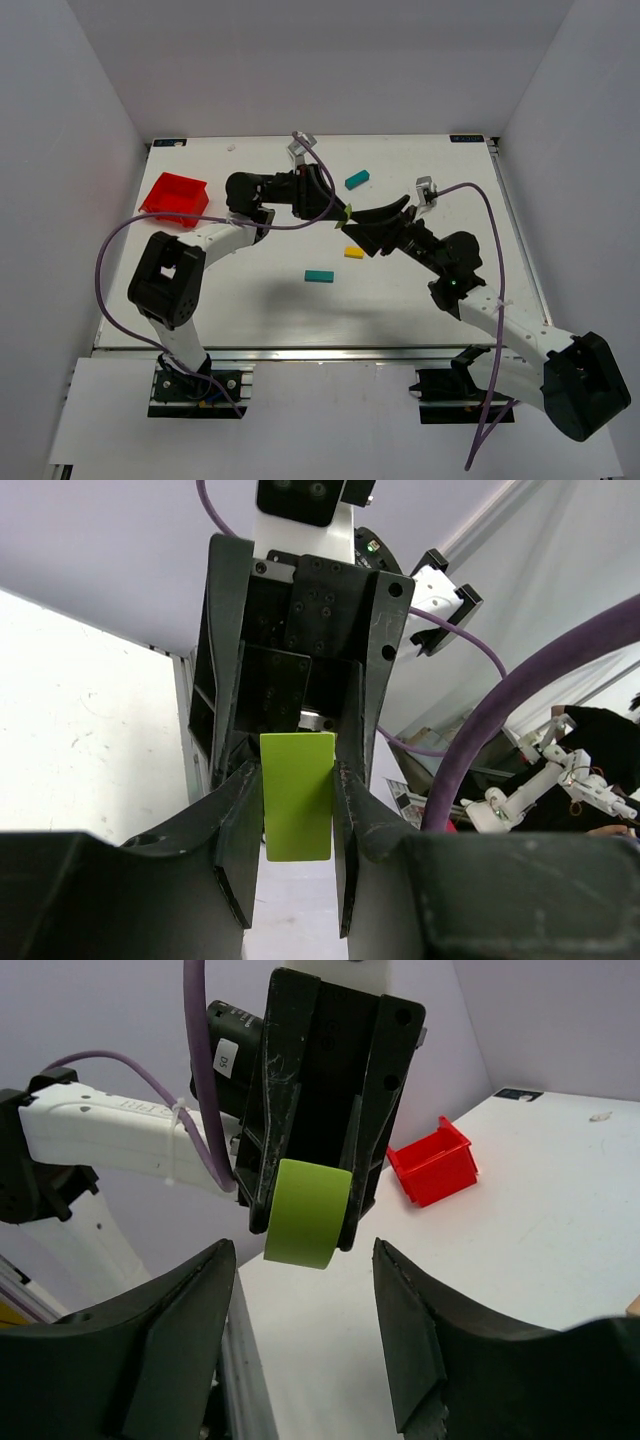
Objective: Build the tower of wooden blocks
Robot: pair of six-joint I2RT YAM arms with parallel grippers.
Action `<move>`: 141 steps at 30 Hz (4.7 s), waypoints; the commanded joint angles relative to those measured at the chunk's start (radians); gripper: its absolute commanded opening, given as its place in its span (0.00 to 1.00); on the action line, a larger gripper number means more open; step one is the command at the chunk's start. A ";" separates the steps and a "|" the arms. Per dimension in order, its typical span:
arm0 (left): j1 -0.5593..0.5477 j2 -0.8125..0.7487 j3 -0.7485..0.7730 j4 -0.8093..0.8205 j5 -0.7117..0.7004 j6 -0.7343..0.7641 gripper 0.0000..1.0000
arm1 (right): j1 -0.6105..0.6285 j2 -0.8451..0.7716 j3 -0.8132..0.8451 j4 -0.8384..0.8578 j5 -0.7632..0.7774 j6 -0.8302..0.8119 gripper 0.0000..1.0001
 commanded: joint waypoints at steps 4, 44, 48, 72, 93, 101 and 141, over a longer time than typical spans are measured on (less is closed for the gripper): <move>0.004 0.025 0.066 0.491 0.013 0.006 0.00 | 0.018 0.028 0.095 -0.039 0.007 0.084 0.60; 0.013 0.019 0.120 0.376 0.094 0.130 0.19 | 0.041 0.097 0.187 -0.145 -0.082 0.114 0.00; 0.023 0.001 0.106 0.386 0.100 0.129 0.82 | 0.040 0.084 0.198 -0.205 -0.070 0.061 0.00; 0.138 0.295 0.540 0.194 0.344 -0.146 0.98 | 0.018 -0.002 0.413 -1.164 0.410 -0.493 0.00; 0.197 0.230 0.905 -1.882 -1.192 1.148 0.98 | 0.004 0.074 0.538 -1.269 0.397 -0.835 0.00; 0.205 -0.241 0.289 -1.867 -1.877 1.034 0.98 | 0.015 0.361 0.790 -1.651 0.281 -1.205 0.00; 0.207 -0.656 -0.041 -1.879 -2.139 0.921 0.98 | 0.382 1.004 1.143 -1.874 0.499 -1.426 0.00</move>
